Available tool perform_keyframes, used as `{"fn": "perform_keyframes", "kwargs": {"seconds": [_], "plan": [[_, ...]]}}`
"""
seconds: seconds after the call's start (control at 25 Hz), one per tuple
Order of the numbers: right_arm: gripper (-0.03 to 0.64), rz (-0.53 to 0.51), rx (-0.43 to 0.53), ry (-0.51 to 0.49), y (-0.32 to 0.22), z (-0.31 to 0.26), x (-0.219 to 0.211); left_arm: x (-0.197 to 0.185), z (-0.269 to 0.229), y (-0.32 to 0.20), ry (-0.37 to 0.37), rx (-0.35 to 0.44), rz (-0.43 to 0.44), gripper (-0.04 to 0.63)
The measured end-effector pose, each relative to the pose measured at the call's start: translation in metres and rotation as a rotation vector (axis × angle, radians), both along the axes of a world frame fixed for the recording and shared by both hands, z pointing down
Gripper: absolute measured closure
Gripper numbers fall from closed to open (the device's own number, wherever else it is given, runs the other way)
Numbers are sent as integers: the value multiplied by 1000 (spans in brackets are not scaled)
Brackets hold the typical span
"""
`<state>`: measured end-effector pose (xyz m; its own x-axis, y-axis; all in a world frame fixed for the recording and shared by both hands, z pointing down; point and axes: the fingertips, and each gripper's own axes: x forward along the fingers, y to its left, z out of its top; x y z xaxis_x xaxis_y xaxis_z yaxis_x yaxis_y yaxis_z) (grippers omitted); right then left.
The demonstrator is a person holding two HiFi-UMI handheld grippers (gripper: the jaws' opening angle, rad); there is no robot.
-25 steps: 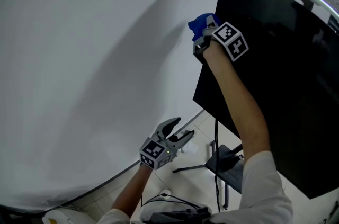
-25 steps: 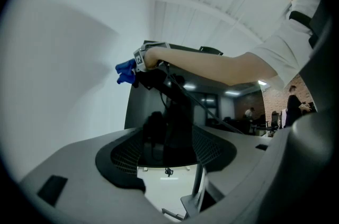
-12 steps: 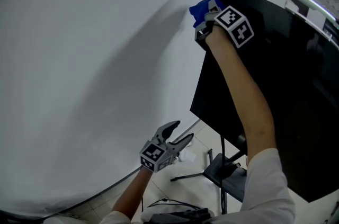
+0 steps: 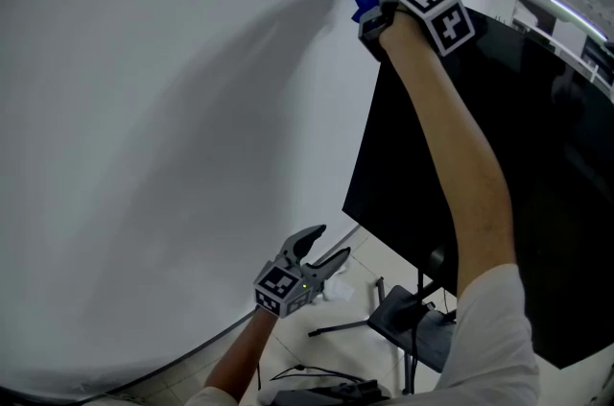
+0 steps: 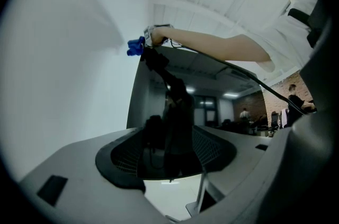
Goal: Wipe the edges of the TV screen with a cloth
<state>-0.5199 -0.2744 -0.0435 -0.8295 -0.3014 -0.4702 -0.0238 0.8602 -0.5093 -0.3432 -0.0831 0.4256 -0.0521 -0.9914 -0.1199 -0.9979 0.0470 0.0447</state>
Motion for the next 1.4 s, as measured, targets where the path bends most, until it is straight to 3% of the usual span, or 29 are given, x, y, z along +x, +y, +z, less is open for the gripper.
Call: {"fn": "perform_keyframes", "kwargs": {"seconds": [0.08, 0.32, 0.48, 0.72, 1.0, 1.2, 1.4], "plan": [[544, 34, 24, -27, -5, -13, 15, 1, 0, -2, -1, 1, 10, 313], [545, 40, -26, -31, -14, -6, 62, 24, 3, -20, 1, -1, 78, 313], [545, 98, 17, -48, -25, -15, 115, 67, 2, -43, -16, -19, 167, 313], [545, 207, 74, -78, -24, -25, 172, 93, 6, -52, -20, -34, 268, 313], [545, 325, 100, -115, -63, -34, 315, 193, 4, -89, -52, -41, 413, 313], [545, 447, 122, -124, -91, -33, 360, 206, 11, -121, -65, -49, 553, 313], [545, 615, 150, -143, -102, -38, 510, 305, 16, -138, -95, -49, 691, 313]]}}
